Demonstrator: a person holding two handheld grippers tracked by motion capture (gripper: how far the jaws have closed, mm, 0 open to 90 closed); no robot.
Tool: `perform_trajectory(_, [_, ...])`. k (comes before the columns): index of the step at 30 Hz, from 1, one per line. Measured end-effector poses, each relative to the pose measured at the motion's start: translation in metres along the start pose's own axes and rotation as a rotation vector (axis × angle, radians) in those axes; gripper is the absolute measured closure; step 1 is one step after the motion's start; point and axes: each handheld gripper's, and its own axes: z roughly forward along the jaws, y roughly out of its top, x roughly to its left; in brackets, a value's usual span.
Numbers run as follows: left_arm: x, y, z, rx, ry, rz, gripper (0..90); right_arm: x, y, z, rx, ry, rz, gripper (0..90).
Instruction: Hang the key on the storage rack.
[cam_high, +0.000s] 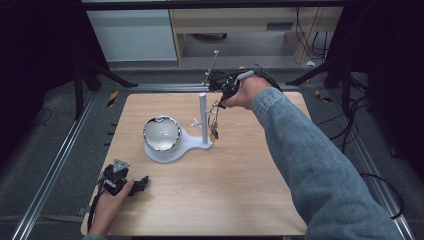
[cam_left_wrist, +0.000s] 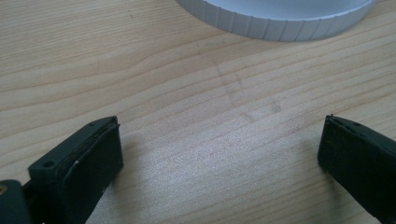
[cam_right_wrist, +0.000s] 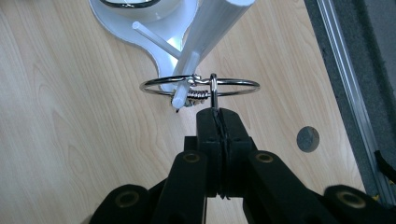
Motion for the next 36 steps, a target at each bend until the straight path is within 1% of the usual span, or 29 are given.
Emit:
perform_trajectory(1, [0.000,0.000,0.000,0.000,0.000,0.000,0.0,0.000,0.000,0.001,0.003,-0.001,-0.001,88.8])
perform_trajectory(2, [0.000,0.000,0.000,0.000,0.000,0.000,0.0,0.001,0.000,0.002,0.006,0.000,0.009,88.8])
perform_trajectory(10, [0.000,0.000,0.000,0.000,-0.001,0.000,0.0,-0.001,0.001,0.009,0.020,0.003,-0.001,88.7])
perform_trajectory(13, [0.000,0.000,0.000,0.000,-0.001,0.001,0.0,0.000,0.001,0.012,0.025,0.007,0.012,88.7])
perform_trajectory(15, [0.000,0.000,0.000,0.000,-0.001,0.001,0.0,-0.002,0.000,0.015,0.020,0.016,0.008,88.7])
perform_trajectory(21, [0.000,0.000,0.000,0.001,-0.001,0.001,0.0,-0.004,-0.003,0.020,0.003,0.032,0.036,88.2])
perform_trajectory(23, [0.000,0.000,0.000,0.000,-0.001,0.002,0.0,-0.004,-0.003,0.020,0.005,0.032,0.038,86.1])
perform_trajectory(26, [0.000,0.000,0.000,0.000,-0.001,0.001,0.0,-0.003,-0.003,0.020,0.011,0.038,0.040,80.1])
perform_trajectory(32, [0.000,0.000,0.000,0.000,-0.001,0.001,0.0,-0.005,-0.006,0.019,0.020,0.042,0.047,75.9])
perform_trajectory(36, [0.000,0.000,0.000,0.000,-0.001,0.001,0.0,-0.007,-0.009,0.019,0.040,0.034,0.058,68.5])
